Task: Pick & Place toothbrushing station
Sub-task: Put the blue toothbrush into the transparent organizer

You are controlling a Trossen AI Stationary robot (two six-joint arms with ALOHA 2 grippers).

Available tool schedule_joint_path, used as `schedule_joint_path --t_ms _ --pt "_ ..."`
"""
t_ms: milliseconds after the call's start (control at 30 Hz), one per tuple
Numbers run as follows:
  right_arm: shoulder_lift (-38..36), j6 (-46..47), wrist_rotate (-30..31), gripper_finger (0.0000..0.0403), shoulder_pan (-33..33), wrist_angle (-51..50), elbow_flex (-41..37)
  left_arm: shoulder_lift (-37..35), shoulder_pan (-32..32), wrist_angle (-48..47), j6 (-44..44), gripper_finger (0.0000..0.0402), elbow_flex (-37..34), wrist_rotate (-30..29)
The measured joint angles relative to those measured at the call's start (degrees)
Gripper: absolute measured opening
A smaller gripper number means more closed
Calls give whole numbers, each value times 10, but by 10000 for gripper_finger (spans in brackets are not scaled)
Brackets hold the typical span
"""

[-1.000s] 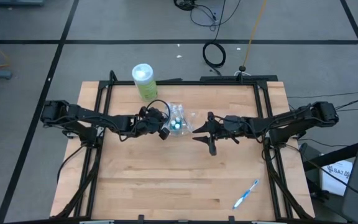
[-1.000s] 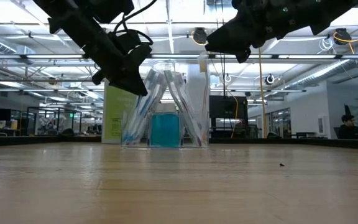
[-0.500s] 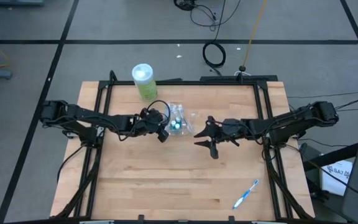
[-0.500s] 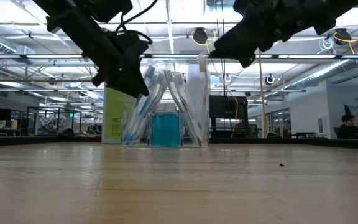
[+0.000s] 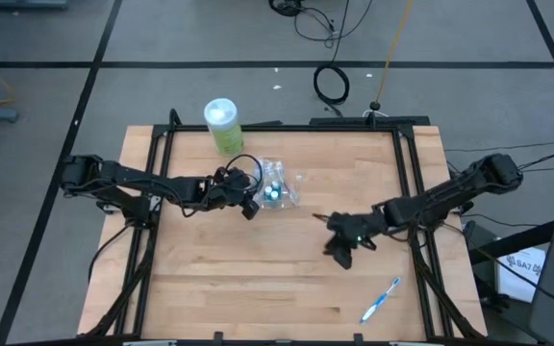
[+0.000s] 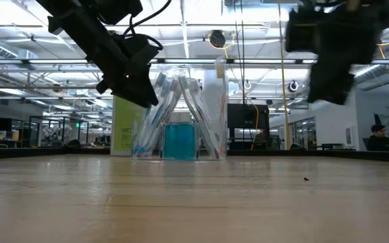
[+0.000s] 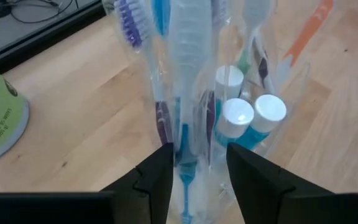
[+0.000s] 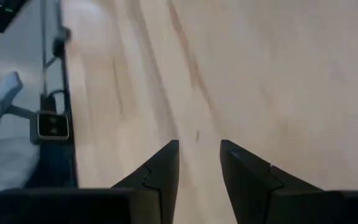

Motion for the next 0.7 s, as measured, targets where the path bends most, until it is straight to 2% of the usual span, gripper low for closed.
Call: schedule_joint_path --t_ms 200,333,400,500,567,700 --pt "0 175 -18 104 67 -78 0 -15 0 3 4 157 0 -10" --pt "0 210 -58 104 108 -108 0 -38 0 -16 14 157 1 -11" --pt "0 150 -79 104 134 -113 0 -46 -2 -24 13 157 1 -11" --pt "0 -12 -102 104 177 -117 0 -56 -4 -42 10 157 1 -10" --pt "0 -79 -102 104 205 -118 0 -57 -4 -48 4 157 1 -11" --pt "0 -82 -100 104 248 -117 0 -56 -4 -54 2 157 1 -11"
